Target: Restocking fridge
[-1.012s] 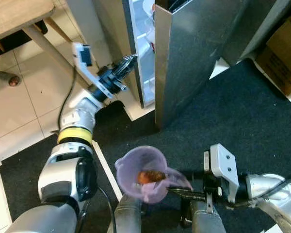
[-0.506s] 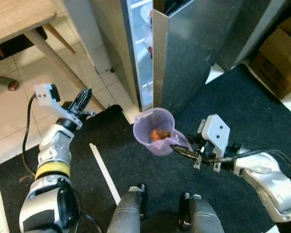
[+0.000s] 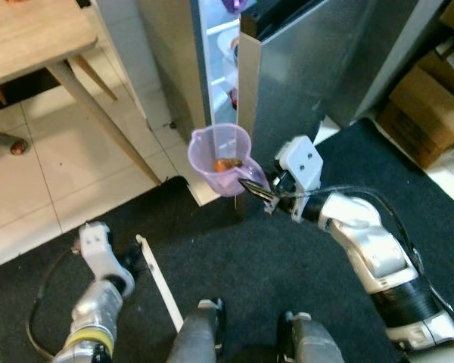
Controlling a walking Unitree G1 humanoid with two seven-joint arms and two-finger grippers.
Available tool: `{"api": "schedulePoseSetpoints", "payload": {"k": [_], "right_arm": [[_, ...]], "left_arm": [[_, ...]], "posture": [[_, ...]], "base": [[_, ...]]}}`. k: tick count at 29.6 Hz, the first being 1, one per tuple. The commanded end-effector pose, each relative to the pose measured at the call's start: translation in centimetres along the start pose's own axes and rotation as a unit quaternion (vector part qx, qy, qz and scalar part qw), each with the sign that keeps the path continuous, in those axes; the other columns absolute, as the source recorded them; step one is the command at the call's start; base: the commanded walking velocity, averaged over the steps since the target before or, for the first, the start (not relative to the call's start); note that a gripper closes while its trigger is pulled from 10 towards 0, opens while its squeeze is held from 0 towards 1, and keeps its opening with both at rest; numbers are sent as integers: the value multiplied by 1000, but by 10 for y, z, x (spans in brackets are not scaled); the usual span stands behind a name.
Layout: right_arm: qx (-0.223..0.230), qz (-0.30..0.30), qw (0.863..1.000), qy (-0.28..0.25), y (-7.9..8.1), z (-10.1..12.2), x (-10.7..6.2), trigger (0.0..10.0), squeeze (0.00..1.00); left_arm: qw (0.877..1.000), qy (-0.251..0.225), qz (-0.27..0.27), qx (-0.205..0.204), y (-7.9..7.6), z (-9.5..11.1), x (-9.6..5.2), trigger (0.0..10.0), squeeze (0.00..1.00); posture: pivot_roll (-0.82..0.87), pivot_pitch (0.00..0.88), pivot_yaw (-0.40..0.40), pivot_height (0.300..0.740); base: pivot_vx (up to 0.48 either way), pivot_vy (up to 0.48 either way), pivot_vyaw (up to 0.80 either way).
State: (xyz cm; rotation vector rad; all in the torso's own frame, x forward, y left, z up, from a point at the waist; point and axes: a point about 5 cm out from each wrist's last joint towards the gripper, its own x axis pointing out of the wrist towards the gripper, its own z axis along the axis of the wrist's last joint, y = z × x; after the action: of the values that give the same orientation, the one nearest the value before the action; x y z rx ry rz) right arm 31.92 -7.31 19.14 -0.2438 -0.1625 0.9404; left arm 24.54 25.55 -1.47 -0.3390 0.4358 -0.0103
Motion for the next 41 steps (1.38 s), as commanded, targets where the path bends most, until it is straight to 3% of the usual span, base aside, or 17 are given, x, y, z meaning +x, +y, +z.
{"api": "schedulePoseSetpoints", "payload": {"k": [1,2,3,13,23,30,41], "right_arm": [[-3,-13,1000,-4,-4,0,9,10000,0],[-3,-13,1000,-4,-4,0,9,10000,0],[-3,-22,1000,-12,-9,4,17,10000,0],[-2,-31,999,-26,-11,6,32,10000,0],[3,-18,999,-34,-5,3,35,10000,0],[9,4,999,-50,1,6,38,10000,0],[14,44,996,-72,13,11,45,10000,0]], "left_arm": [[998,52,19,-3,0,-31,-10,10000,0],[998,52,19,-3,0,-31,-10,10000,0],[996,83,28,-3,-1,-49,-18,10000,0],[988,153,37,7,-5,-83,-34,10000,0],[985,161,55,2,-5,-86,-34,10000,0],[984,172,46,11,-12,-89,-31,10000,0],[979,199,45,2,-16,-104,-39,10000,0]], "posture": [[-25,210,13,740],[-25,210,13,740],[-22,210,8,740],[-22,210,3,740],[-33,196,11,740],[-36,171,10,740],[-26,135,6,740]], "base": [[0,0,0],[0,0,0],[0,0,0],[0,0,0],[334,0,0],[0,0,0],[131,0,0]]}}
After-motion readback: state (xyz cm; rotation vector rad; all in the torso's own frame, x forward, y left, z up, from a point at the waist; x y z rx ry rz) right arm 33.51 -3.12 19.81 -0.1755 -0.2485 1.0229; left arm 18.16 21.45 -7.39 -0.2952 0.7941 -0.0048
